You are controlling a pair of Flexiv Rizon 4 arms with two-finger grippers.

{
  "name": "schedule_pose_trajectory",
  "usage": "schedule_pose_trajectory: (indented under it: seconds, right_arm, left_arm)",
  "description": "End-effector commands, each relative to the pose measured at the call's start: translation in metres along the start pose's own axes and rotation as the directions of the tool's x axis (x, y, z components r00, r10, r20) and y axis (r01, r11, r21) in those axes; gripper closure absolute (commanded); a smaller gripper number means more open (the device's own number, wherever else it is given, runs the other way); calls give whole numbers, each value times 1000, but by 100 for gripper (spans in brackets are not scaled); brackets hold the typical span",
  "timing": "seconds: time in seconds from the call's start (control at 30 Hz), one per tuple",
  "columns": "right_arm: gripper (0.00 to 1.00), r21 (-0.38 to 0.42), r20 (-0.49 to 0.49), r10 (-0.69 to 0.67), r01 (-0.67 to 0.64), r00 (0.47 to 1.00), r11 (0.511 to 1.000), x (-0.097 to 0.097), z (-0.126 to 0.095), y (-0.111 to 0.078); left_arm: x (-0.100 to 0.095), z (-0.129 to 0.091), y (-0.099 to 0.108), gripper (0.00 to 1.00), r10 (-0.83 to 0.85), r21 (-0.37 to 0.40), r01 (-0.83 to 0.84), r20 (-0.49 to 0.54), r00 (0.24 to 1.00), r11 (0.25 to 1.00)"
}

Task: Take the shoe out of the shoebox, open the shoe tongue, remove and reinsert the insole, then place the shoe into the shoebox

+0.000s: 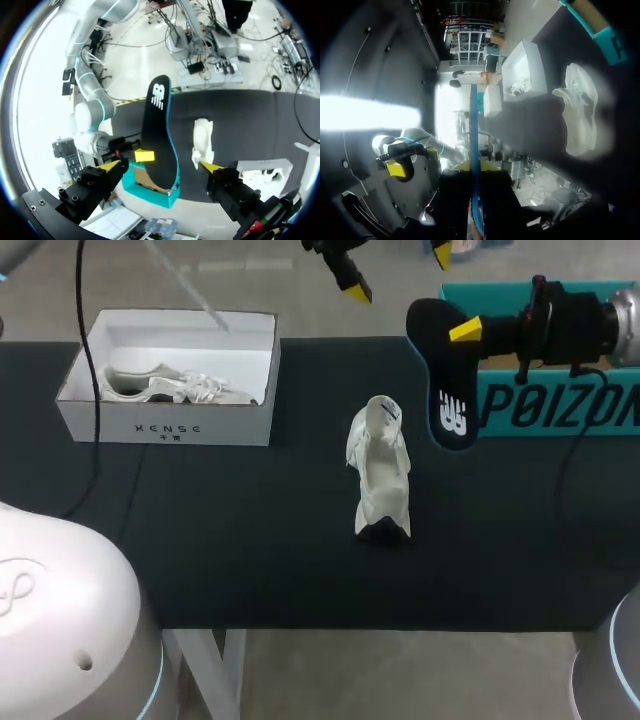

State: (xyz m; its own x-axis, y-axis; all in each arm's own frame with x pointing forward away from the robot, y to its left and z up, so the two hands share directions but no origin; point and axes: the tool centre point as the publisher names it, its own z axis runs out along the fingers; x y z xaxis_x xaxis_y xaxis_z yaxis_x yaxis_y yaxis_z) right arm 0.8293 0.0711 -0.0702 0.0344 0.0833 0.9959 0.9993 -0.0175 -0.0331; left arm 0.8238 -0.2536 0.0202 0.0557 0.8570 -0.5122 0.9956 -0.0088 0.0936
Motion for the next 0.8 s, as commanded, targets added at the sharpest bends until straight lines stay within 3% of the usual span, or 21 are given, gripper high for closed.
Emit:
schedule_pose_trajectory:
  seconds: [0.03, 0.1, 0.37, 0.53, 0.67, 0.8]
  right_arm:
    - [100, 17, 17, -5, 5, 1000, 1000, 5, -5, 0]
    - [100, 19, 22, -3, 3, 1000, 1000, 5, -5, -1]
    - [100, 30, 63, 32, -34, 997, 999, 11, -14, -10]
    - [100, 16, 41, 51, -52, 998, 999, 20, -22, -17]
    - [100, -23, -11, 71, -71, 997, 997, 29, -28, -14]
    - [100, -43, -21, 58, -58, 998, 997, 38, -29, -11]
  left_arm:
    - [23, 0, -10, 0, -76, -62, 126, 520, 851, 990]
    - [17, -2, -16, 0, -93, -51, 149, 577, 812, 987]
    - [17, -2, -16, 0, -93, -51, 149, 577, 812, 987]
    - [17, -2, -16, 0, -93, -51, 149, 577, 812, 987]
    - [14, 10, -18, 0, -98, -84, 201, 655, 749, 976]
    - [4, 14, -8, 0, -71, -127, 227, 710, 700, 966]
